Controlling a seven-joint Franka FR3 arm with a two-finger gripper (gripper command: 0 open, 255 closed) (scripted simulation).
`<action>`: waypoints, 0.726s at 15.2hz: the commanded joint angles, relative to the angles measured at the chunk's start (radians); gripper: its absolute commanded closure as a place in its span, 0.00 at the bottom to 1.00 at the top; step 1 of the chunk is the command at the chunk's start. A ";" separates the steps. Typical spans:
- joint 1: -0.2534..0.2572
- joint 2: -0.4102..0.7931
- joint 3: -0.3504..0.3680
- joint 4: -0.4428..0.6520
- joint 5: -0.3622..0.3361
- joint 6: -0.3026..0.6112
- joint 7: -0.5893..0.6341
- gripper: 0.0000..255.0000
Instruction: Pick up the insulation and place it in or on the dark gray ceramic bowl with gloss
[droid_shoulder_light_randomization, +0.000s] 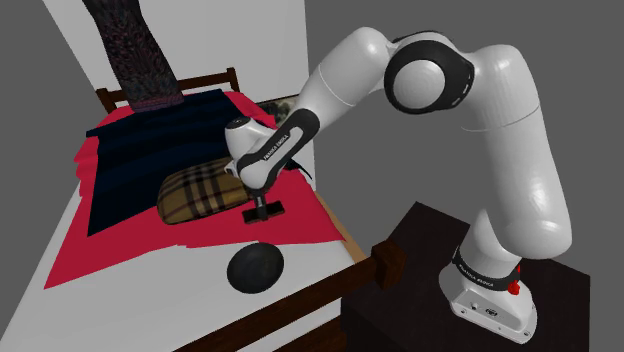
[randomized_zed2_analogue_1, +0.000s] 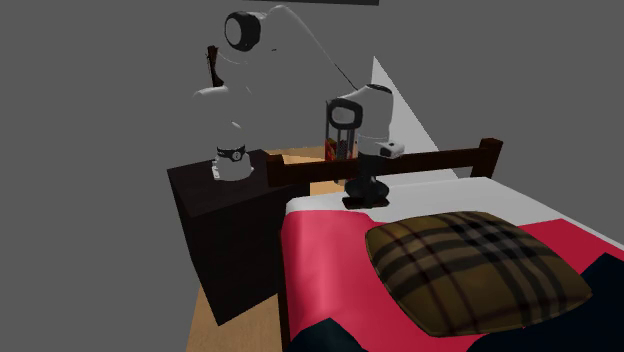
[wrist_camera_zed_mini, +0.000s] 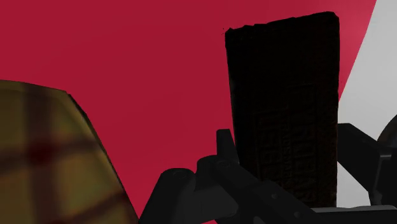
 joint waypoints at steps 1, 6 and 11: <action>0.000 -0.019 0.002 0.003 0.002 -0.022 -0.001 1.00; -0.002 -0.060 0.004 0.011 0.007 -0.071 -0.006 1.00; 0.072 -0.120 0.029 -0.076 -0.004 -0.050 0.101 1.00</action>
